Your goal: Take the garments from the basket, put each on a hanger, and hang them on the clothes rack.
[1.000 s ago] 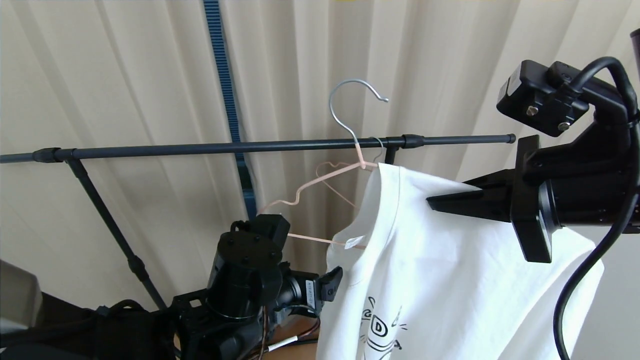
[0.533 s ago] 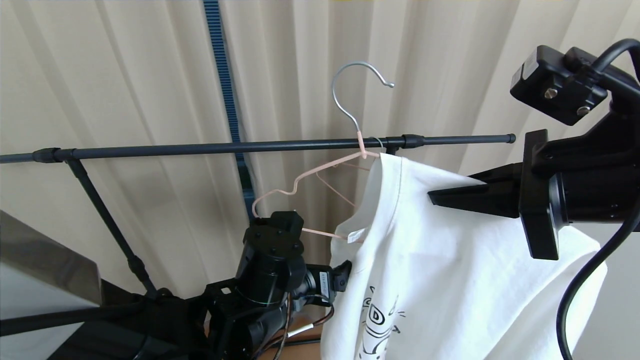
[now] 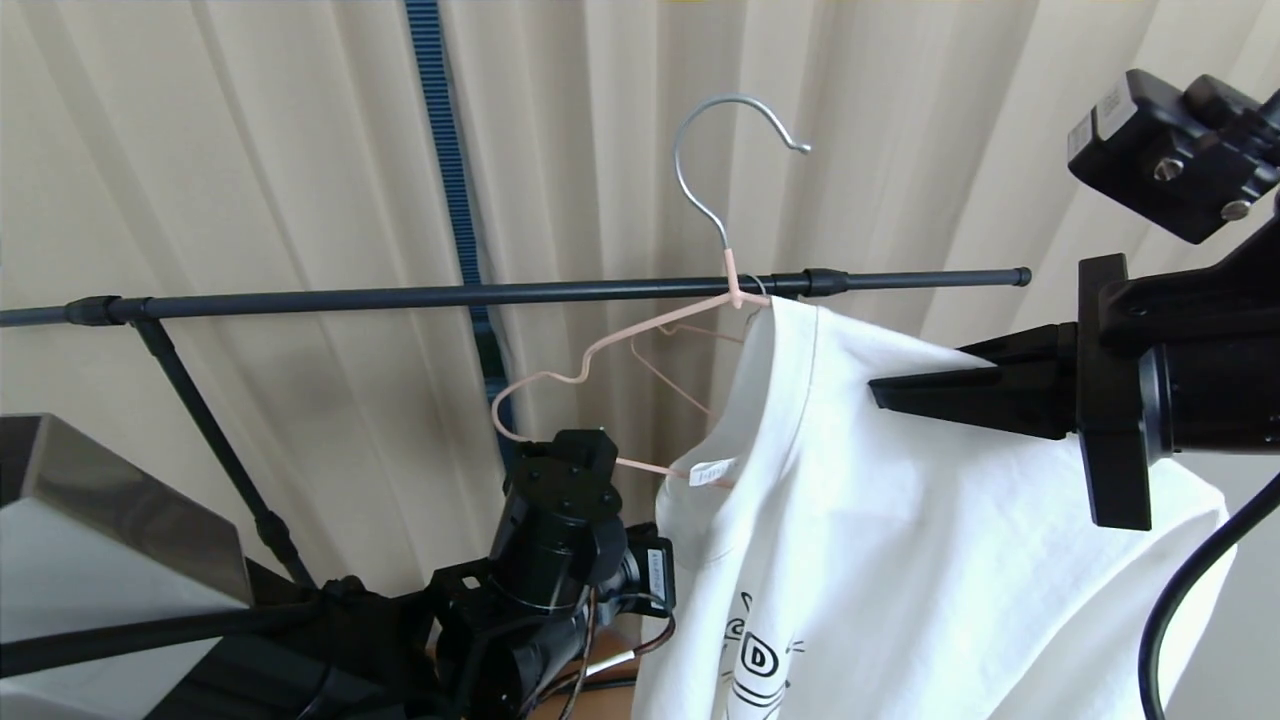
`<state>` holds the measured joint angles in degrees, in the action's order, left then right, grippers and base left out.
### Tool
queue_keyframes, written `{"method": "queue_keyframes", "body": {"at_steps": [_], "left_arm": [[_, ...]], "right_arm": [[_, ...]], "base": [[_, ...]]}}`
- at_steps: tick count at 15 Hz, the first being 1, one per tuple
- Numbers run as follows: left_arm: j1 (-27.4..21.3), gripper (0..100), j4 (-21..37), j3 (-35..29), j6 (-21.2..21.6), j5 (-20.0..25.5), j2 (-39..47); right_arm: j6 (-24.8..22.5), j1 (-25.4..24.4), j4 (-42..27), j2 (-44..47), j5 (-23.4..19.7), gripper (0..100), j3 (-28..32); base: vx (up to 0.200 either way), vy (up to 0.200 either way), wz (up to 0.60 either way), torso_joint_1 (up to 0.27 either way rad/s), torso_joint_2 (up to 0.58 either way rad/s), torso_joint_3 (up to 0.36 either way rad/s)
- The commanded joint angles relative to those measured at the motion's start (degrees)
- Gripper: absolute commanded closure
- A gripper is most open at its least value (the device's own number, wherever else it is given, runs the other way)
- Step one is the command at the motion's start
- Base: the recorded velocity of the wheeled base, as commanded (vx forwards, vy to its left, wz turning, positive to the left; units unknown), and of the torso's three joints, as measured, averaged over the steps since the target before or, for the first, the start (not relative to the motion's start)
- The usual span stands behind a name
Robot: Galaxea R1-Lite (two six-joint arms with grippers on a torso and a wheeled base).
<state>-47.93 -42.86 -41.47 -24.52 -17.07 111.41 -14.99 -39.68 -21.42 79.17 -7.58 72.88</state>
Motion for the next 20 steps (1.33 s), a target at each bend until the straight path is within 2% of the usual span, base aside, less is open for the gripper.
{"method": "queue_keyframes", "body": {"at_steps": [1, 3, 4, 7, 9, 17, 18, 20], "left_arm": [[0.4, 100, 0.0, 0.8, -0.2, -0.1, -1.5], [2.4, 100, 0.2, 2.7, -2.3, 0.5, -6.0], [2.6, 0, 0.2, 3.5, -2.4, 0.5, -6.2], [2.3, 0, 0.1, 3.7, -4.7, 2.2, -6.5], [2.2, 0, 0.1, 3.5, -4.8, 4.9, -7.2], [0.9, 0, 0.2, -1.9, -4.4, 4.8, 0.3], [0.6, 100, 0.2, -2.0, -4.4, 4.5, 0.7], [0.6, 100, 0.2, -0.5, -3.5, 4.0, -0.4]], "right_arm": [[0.0, 0.2, 0.0, -1.0, -0.1, 100, -0.2], [0.0, 0.4, 0.1, -1.3, -0.2, 100, -0.9], [0.0, 0.4, 0.1, -1.2, -0.2, 100, -1.2], [0.0, 0.4, 0.3, -0.9, -0.2, 100, -1.3], [0.0, 0.3, 0.3, -0.8, -0.2, 100, -1.3], [0.1, -1.2, 1.9, -1.2, -0.2, 100, -1.3], [0.1, -1.2, 1.8, -1.2, -0.2, 100, -1.4], [0.1, -0.8, 2.0, -1.6, -0.2, 100, -2.4]], "base": [[0.0, 0.0, 0.0, 0.0, 0.0, 0.0], [0.0, 0.0, 0.0, 0.0, 0.0, 0.0], [0.0, 0.0, 0.0, 0.0, 0.0, 0.0], [0.0, 0.0, 0.0, 0.0, 0.0, 0.0], [0.0, 0.0, 0.0, 0.0, 0.0, 0.0], [0.0, 0.0, 0.0, 0.0, 0.0, 0.0], [0.0, 0.0, 0.0, 0.0, 0.0, 0.0], [0.0, 0.0, 0.0, 0.0, 0.0, 0.0]]}}
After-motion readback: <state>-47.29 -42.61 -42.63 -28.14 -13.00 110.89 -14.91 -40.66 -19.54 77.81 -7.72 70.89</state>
